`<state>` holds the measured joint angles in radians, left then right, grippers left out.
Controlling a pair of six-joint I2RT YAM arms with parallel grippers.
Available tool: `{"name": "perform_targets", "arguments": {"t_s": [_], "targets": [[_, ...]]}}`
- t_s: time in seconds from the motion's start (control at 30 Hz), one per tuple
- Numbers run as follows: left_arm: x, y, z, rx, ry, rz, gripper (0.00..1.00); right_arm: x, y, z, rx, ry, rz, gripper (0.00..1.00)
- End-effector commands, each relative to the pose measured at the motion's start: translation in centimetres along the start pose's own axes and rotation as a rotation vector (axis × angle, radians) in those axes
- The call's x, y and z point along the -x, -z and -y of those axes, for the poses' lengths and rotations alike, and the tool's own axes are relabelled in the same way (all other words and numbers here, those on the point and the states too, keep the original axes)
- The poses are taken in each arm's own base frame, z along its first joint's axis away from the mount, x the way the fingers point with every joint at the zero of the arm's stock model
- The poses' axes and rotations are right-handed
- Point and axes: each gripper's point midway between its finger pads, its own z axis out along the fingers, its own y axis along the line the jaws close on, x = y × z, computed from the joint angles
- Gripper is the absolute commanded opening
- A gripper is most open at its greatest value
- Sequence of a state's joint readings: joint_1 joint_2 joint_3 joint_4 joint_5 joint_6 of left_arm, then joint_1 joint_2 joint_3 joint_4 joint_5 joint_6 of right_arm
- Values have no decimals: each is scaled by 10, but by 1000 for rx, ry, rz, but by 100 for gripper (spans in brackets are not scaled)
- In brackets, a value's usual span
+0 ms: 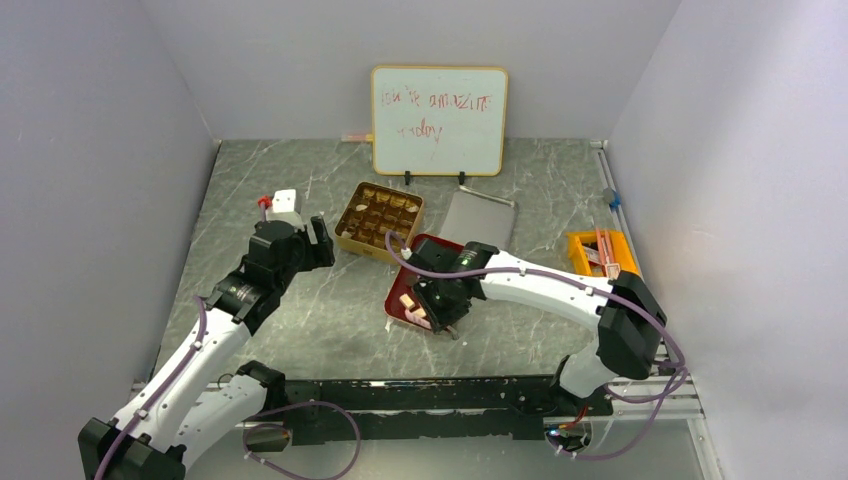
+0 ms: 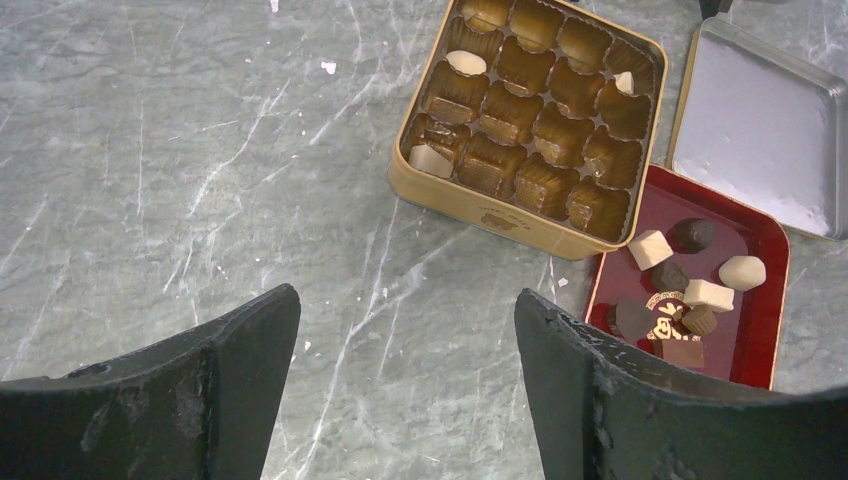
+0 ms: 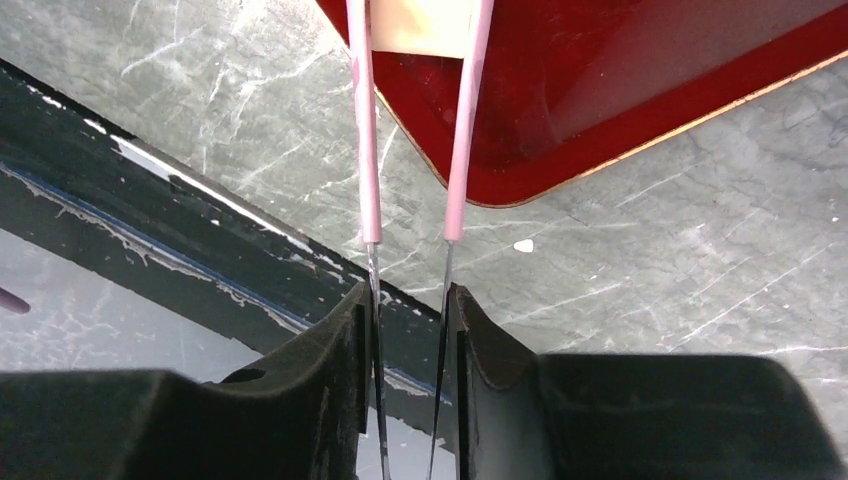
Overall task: Pack the chocolate
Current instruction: Pick up the fake chocolate from the plate, then place the fake chocolate in the packing box.
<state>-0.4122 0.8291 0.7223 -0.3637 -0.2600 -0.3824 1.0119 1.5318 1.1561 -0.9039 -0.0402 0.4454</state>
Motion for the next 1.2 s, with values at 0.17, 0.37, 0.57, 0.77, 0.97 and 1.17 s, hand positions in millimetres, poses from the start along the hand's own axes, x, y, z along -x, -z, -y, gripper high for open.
{"name": "perform_targets", "arguments": {"t_s": [0.17, 0.37, 0.57, 0.77, 0.97, 1.17], "targets": [[19, 2, 5, -11, 0, 51, 83, 21, 14, 1, -48, 24, 76, 10], [19, 1, 7, -14, 0, 52, 83, 37, 34, -4, -61, 27, 131, 0], [20, 1, 6, -13, -6, 53, 83, 60, 55, -14, -44, 22, 196, 0], [21, 1, 6, -14, -11, 57, 83, 100, 70, -19, -76, 16, 288, 0], [22, 2, 6, -16, -15, 62, 83, 158, 75, -3, -120, -30, 388, 0], [22, 4, 7, -23, -18, 66, 83, 203, 69, 28, -150, -83, 447, 0]]}}
